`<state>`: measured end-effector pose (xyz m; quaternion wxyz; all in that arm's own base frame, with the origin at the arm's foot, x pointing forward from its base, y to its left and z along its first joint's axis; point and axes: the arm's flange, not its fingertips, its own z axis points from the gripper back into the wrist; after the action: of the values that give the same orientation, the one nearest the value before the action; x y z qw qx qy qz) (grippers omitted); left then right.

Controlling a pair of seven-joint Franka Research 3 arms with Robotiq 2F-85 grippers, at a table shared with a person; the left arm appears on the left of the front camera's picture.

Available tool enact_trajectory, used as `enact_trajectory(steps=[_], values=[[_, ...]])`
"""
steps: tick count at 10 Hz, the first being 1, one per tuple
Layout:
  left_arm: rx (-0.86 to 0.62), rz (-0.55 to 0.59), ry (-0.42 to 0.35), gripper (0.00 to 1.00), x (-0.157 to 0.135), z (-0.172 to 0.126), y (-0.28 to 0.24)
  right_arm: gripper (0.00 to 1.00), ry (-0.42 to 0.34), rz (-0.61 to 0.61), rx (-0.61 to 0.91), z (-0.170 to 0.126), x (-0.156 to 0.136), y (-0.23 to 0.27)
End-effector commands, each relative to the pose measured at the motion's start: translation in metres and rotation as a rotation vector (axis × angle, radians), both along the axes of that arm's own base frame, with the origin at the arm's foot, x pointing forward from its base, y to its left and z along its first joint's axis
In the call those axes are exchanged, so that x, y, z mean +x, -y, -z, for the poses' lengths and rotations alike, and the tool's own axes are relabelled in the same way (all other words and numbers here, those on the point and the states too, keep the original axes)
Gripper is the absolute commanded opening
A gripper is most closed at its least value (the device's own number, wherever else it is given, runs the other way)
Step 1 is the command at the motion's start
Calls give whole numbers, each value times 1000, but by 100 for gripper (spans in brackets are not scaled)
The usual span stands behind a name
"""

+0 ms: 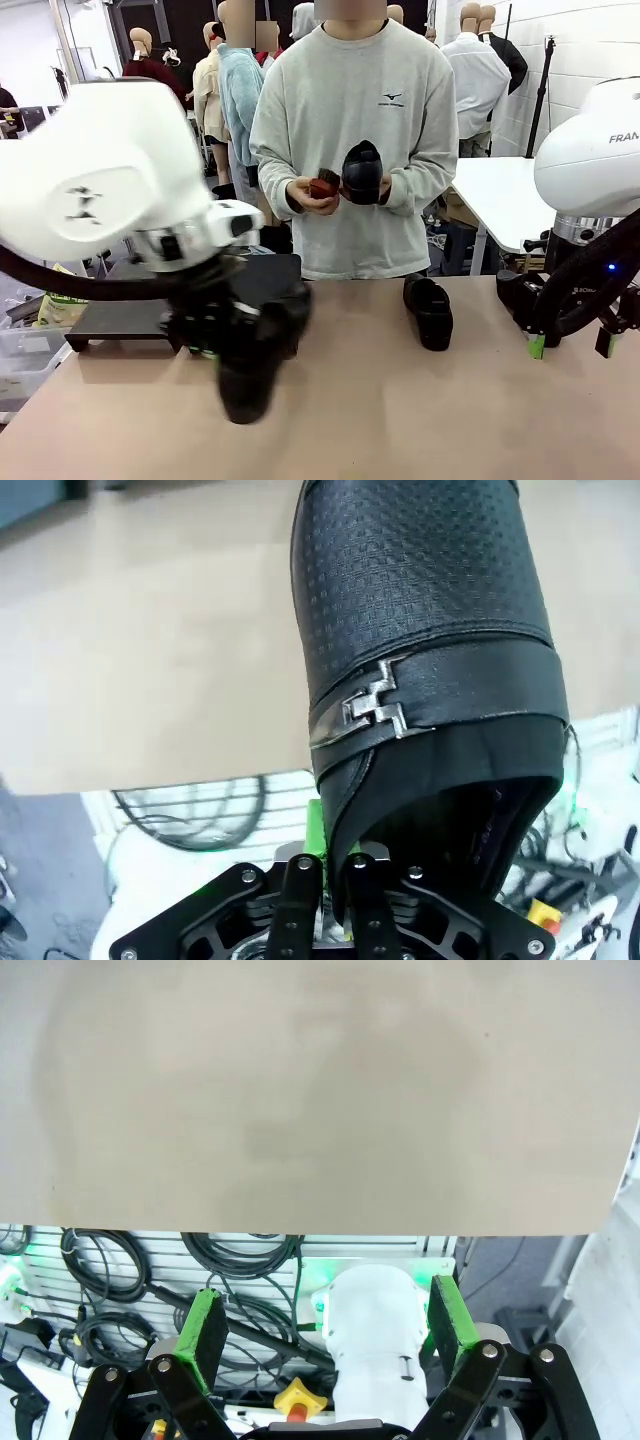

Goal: Organize the shoes by placing them on the stand.
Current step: Place the Shoe from the middle of the table onto the Shoes Stand.

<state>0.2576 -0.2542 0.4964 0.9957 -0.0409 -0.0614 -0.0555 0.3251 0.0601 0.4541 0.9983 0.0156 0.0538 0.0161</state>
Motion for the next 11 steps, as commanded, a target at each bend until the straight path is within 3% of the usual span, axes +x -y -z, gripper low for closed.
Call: enact_trajectory(steps=[1, 3, 5, 7, 9, 10, 11], values=[[28, -108, 115, 0, 15, -11, -49, 100, -2, -4, 7, -2, 4, -1], [44, -134, 275, 0, 27, -29, -91, 100, -2, -4, 7, -2, 4, -1], [68, -115, 350, 0, 40, -43, -137, 100, -2, -4, 7, -2, 4, -1], [93, -180, 387, 0, 41, -56, -184, 100, -2, -4, 7, -2, 4, -1], [37, -206, 427, 0, 37, -57, -179, 100, -2, -4, 7, -2, 4, -1], [80, -189, 361, 0, 48, -64, -182, 100, -2, -4, 7, -2, 4, -1], [80, -189, 361, 0, 48, -64, -182, 100, -2, -4, 7, -2, 4, -1]])
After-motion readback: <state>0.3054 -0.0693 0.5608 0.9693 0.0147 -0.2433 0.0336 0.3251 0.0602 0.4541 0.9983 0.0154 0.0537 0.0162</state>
